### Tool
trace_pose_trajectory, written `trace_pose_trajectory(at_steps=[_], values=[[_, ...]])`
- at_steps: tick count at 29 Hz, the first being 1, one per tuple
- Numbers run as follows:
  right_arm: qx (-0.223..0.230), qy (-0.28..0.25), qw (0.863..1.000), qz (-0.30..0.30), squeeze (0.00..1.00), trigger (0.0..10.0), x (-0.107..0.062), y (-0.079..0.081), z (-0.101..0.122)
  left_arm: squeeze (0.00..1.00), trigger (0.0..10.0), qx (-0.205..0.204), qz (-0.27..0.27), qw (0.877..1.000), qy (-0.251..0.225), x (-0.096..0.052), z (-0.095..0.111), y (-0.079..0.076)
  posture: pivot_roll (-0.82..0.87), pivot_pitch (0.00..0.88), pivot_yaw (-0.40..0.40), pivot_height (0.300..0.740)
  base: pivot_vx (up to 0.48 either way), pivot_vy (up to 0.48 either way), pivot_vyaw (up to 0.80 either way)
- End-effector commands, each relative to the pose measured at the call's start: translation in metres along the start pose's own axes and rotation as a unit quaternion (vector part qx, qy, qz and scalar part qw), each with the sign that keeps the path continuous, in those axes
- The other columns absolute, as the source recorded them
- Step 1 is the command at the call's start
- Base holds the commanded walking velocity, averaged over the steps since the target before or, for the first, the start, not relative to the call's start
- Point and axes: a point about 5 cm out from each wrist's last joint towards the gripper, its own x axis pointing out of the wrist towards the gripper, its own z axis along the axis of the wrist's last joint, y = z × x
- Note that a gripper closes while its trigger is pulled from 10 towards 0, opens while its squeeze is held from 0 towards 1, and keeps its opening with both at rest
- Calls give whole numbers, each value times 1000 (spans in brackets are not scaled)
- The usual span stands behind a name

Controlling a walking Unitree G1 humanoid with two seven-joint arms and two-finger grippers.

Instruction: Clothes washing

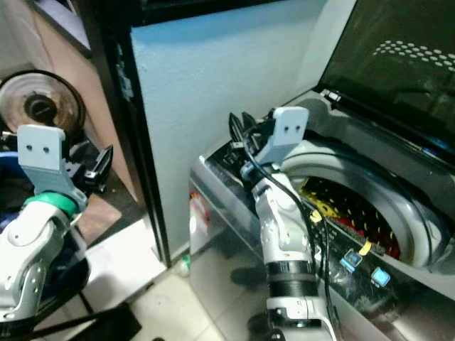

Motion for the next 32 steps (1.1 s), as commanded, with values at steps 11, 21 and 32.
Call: trace_pose_trajectory(at_steps=[11, 21, 32], values=[[11, 1, 1000, -1, 0, 10000, 2, 0, 0, 0, 10000, -14, 15, 1000, 10, 2, -4, 2, 165, 11, 29, 740, 0, 0, 800], [8, 1, 1000, 0, 0, 10000, 3, -2, 2, 0, 10000, -21, 6, 1000, 17, 2, -7, -3, 156, 14, 27, 740, 0, 0, 800], [11, 0, 1000, 7, 0, 10000, 3, -4, 2, 0, 10000, -29, 14, 999, 10, 1, -6, -1, 158, 16, 19, 740, 0, 0, 800]])
